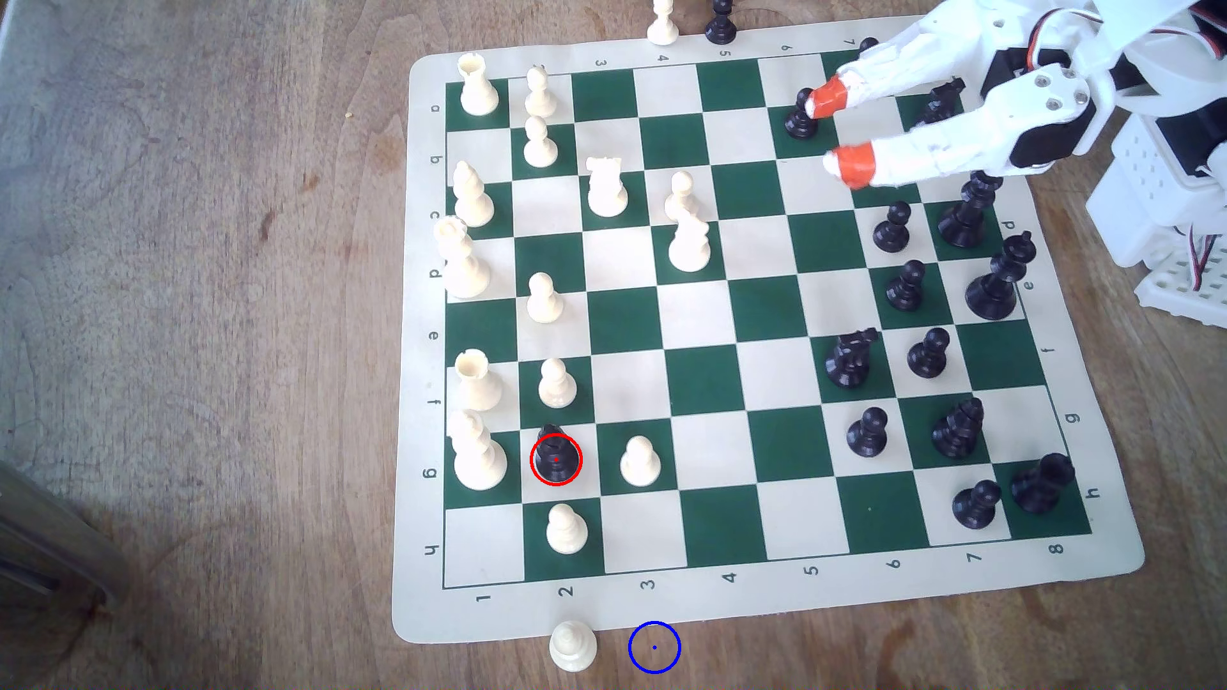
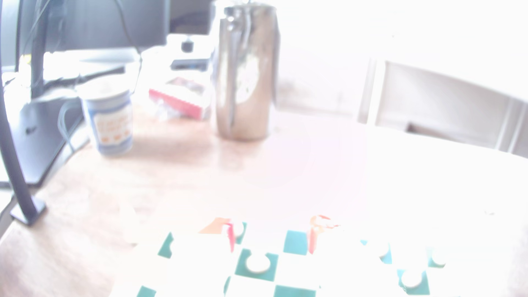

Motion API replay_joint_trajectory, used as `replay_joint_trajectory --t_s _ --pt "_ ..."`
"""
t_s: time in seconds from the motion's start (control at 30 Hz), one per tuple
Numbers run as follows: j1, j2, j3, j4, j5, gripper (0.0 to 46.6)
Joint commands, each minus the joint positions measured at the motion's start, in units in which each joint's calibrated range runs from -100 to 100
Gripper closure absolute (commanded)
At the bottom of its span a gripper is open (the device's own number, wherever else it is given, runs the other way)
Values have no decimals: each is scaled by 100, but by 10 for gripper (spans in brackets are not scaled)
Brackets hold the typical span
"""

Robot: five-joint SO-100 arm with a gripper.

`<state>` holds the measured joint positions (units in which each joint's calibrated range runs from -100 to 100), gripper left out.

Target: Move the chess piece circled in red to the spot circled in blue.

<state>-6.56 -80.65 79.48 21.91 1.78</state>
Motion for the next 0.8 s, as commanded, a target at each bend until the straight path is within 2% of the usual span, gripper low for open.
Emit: replay_joint_trajectory --t_s 0.0,0.03,0.17,0.2,0.33,0.57,0.77 --pt "-52 1817 -2101 692 -337 265" --pt "-138 2640 -2772 888 -425 270" --pt "-310 4083 -4050 1175 -576 283" --pt "-403 4805 -4730 1380 -674 308" --pt "-709 6061 -5609 1404 -806 317" --pt "-1162 7097 -5546 462 -889 295" --pt "-1045 7997 -5573 -725 -918 293"
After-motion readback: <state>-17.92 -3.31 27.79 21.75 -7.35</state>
